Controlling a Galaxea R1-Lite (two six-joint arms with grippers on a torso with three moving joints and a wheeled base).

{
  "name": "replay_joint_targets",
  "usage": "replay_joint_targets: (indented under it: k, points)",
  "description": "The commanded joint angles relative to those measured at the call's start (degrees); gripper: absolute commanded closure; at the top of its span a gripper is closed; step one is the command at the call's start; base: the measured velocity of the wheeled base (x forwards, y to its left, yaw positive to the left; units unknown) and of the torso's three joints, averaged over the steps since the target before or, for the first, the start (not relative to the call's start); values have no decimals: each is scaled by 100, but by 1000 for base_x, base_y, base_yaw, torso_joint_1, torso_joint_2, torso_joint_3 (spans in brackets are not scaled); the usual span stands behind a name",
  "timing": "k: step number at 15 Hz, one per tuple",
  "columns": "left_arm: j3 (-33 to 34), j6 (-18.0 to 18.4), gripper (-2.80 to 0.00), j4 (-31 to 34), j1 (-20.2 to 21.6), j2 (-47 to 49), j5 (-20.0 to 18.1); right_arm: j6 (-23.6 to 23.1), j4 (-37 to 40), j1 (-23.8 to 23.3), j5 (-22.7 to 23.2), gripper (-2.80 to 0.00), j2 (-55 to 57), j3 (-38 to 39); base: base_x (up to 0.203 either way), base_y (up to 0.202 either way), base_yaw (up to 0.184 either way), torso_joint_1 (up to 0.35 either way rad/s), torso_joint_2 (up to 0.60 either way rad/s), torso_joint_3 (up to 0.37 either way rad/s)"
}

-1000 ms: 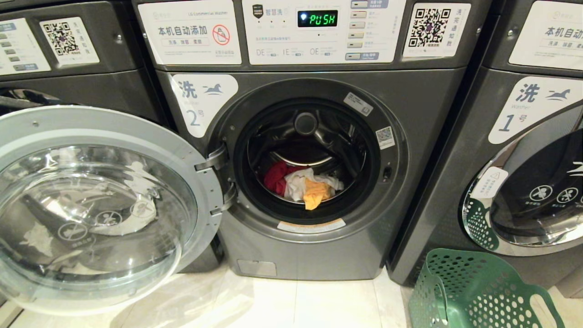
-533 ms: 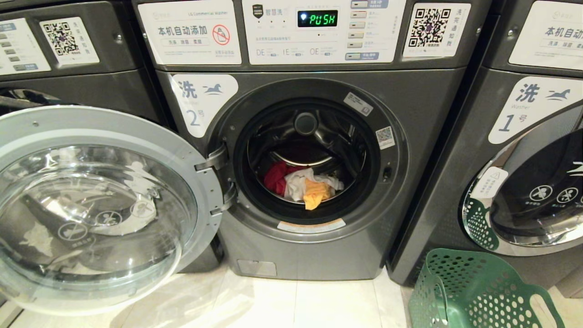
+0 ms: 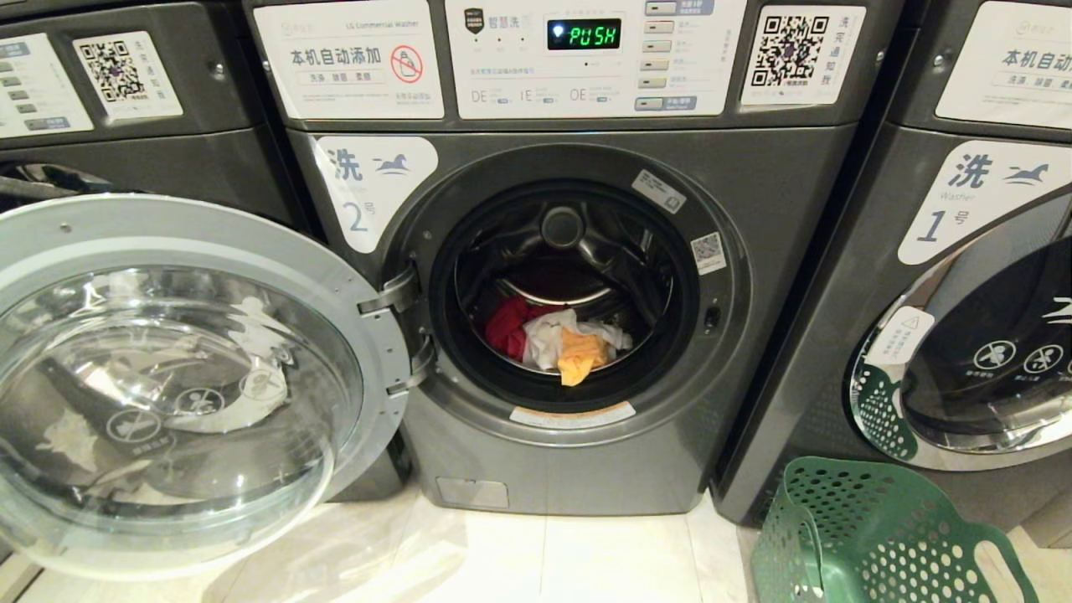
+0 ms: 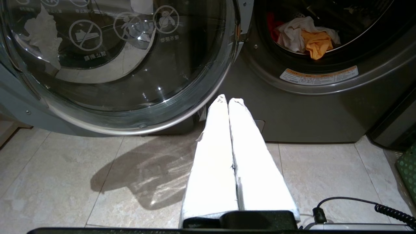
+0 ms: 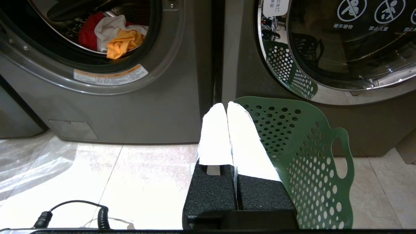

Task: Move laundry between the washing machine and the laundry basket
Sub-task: Pick a cloth and place it into the basket

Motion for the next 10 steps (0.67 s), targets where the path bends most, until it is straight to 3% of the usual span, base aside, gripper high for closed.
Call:
replay_joint_targets:
  k: [1,10]
  points:
    - [2,2,0,2,5,-6,0,7,-2,2,-2,0,6,1,0,0,0,0,0,0]
    - [-5,2,0,2,5,-6,0,7,-2,2,-2,0,4,1,0,0,0,0,0,0]
